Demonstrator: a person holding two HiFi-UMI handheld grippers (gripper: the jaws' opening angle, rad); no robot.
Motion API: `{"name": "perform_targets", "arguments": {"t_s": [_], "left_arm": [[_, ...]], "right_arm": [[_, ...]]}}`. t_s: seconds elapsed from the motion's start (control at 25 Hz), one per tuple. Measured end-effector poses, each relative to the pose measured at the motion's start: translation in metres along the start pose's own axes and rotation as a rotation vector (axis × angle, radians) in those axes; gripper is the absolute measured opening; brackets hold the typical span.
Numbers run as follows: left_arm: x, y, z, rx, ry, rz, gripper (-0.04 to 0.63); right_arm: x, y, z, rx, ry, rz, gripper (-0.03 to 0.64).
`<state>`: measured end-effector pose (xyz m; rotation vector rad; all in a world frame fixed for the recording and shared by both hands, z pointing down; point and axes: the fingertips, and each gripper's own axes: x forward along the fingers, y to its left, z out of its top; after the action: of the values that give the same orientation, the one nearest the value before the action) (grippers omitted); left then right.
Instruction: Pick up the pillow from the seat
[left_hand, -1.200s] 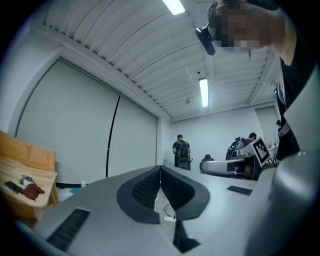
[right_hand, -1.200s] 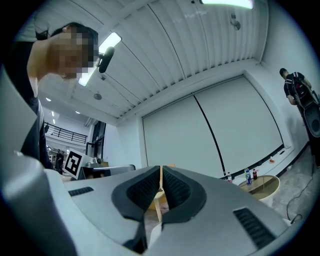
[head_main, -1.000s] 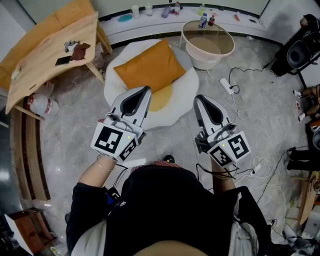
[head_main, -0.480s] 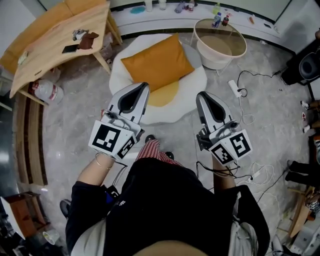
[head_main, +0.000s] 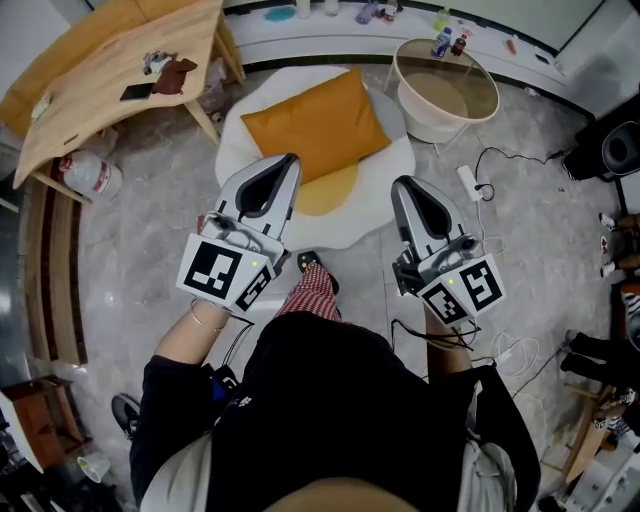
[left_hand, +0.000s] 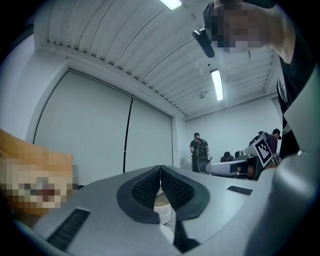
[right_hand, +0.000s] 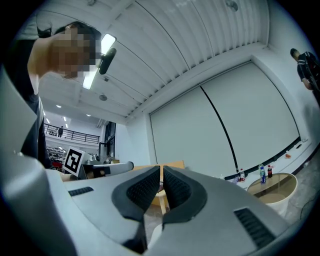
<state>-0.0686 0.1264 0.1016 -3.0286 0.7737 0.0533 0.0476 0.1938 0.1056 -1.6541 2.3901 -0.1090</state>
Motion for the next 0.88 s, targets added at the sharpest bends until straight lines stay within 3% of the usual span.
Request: {"name": "perform_targets", "arguments": {"t_s": [0.28,0.88], "left_arm": [[0.028,0.014,-0.002,-0.007,-0.029,-0.062,0.009],[0.078,0.092,-0.040,-0.009,0.040,-0.019,0.011]], "right_arm": [[0.031,-0.026,-0.005,0.017,0.015,0.012,0.023],[0.113,-0.081,-0.027,0.031,0.036,0.054,0.023]]}}
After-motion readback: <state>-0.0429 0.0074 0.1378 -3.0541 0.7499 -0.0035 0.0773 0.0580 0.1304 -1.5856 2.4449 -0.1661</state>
